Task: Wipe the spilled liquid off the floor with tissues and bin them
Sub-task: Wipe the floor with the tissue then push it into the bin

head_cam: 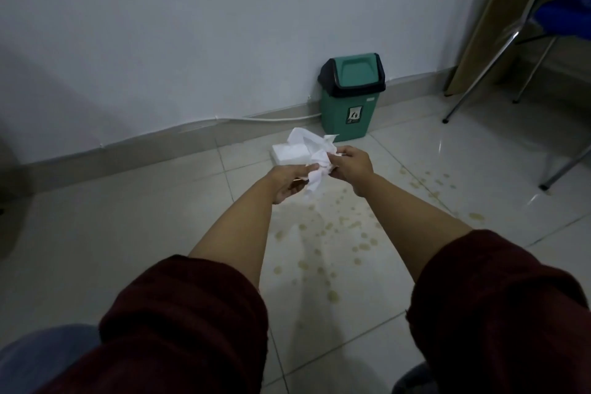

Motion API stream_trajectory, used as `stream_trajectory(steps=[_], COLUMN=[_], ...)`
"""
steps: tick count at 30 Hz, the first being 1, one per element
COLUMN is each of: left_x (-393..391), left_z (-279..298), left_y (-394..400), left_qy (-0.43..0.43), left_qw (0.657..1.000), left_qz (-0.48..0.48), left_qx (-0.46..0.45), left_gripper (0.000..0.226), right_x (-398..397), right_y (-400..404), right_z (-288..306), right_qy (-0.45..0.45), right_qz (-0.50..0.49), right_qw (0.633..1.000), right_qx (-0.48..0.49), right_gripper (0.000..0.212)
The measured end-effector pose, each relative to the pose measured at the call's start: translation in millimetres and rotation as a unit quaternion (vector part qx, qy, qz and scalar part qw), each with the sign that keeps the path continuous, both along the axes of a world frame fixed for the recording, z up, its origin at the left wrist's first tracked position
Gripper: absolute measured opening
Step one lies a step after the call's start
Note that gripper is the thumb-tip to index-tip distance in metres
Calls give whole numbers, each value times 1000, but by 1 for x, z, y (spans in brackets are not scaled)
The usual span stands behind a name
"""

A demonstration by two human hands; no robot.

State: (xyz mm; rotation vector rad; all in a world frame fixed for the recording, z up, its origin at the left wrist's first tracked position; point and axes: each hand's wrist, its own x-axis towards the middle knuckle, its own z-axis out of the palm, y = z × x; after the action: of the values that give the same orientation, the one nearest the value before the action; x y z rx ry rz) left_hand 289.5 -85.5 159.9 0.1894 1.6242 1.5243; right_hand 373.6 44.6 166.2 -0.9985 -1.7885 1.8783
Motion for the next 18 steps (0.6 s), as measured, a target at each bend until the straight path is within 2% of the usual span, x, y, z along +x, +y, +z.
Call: stream_trajectory(steps=[3, 7, 10, 11, 16, 18], left_x=[7, 22, 25, 22, 2, -2], left_z=[12, 35, 48, 50, 45, 44], left_y=[13, 21, 21, 22, 26, 34], left_qy=[23, 92, 175, 181, 128, 126], left_qw=[1000, 992, 978, 978, 985, 986], left_qz=[12, -66, -38, -24, 46, 38], left_qx=[13, -55, -109, -104, -101, -102], left_gripper=[35, 9, 26, 27, 9, 6], right_x=[7, 16, 18, 18, 21, 19], right_y=[10, 10, 11, 12, 15, 16], right_z=[13, 25, 32, 35, 37, 33], right_qy=[-11, -15, -6, -2, -55, -55], right_qz=[54, 95, 96, 102, 187, 192], right_qw=[998, 995, 994, 993, 979, 979], right_qx=[-11, -33, -51, -64, -53, -45], right_gripper=[24, 22, 12, 14, 64, 63])
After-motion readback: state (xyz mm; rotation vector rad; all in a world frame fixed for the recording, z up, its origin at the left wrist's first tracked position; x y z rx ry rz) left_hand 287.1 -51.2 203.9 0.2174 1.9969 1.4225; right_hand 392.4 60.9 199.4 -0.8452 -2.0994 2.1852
